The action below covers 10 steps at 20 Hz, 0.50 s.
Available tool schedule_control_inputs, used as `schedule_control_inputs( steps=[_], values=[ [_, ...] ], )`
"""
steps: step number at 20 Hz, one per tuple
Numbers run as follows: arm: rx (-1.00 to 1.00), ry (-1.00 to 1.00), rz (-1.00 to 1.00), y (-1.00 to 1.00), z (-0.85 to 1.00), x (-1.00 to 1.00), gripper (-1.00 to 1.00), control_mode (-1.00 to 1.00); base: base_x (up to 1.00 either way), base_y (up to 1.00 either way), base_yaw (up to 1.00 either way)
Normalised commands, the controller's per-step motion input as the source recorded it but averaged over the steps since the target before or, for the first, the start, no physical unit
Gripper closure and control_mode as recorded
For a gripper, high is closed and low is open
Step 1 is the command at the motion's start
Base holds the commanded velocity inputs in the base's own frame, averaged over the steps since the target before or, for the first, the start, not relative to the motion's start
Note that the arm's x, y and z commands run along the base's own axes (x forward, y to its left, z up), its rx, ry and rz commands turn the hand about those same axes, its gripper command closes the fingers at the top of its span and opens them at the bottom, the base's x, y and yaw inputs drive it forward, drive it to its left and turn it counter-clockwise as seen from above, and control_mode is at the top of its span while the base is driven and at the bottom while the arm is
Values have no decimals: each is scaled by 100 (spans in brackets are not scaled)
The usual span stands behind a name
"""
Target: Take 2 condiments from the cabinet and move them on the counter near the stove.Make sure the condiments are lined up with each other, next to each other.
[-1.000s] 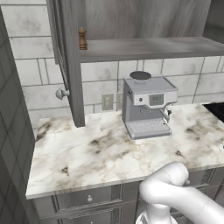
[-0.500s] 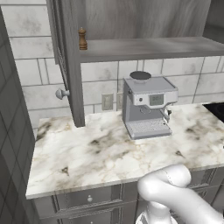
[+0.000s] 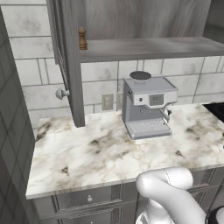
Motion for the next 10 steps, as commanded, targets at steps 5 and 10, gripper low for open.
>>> schedule_control_inputs(
  steps=[5, 10],
  values=[
    [-9, 0, -7, 48, 61, 0, -100, -100, 0, 0, 0],
    [-9, 6, -6, 49, 63, 0, -100, -100, 0, 0, 0]
  ],
)
